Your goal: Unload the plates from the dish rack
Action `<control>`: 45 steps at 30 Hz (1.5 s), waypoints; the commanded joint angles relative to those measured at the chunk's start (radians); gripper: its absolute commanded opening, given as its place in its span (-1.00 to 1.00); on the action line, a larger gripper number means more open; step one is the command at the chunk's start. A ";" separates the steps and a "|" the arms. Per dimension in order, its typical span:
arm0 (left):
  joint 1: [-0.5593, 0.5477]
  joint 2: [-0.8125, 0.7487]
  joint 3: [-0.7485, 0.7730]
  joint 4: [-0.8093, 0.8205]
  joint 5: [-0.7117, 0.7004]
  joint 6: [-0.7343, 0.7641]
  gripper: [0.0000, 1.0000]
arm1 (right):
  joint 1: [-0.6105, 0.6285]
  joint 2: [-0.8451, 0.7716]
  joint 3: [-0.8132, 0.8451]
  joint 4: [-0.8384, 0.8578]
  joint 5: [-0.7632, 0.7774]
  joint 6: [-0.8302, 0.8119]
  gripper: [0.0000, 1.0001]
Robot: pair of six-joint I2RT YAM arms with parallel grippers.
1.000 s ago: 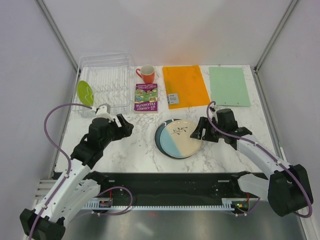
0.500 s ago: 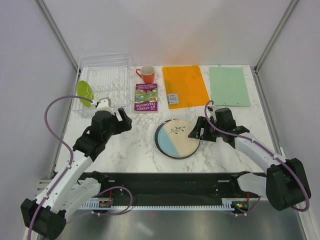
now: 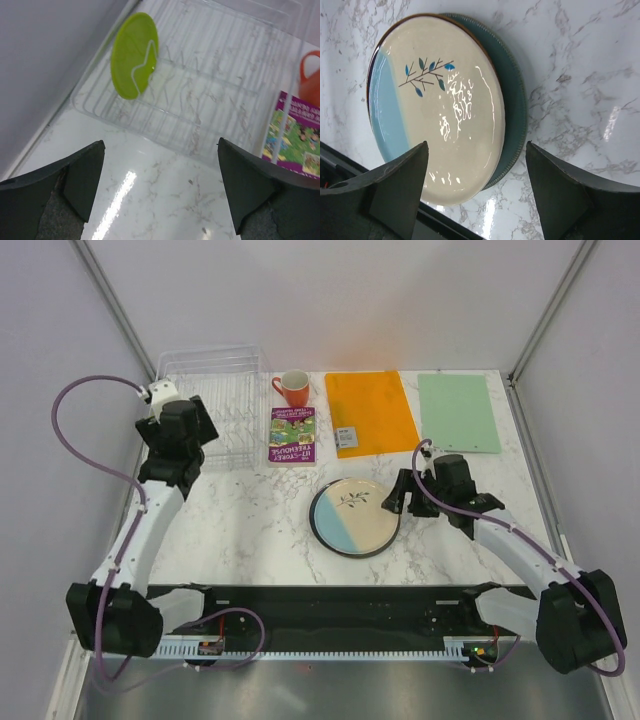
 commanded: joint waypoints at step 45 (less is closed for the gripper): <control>0.392 0.790 0.481 0.117 0.250 0.060 -0.61 | -0.123 0.163 0.105 0.029 0.042 -0.145 0.70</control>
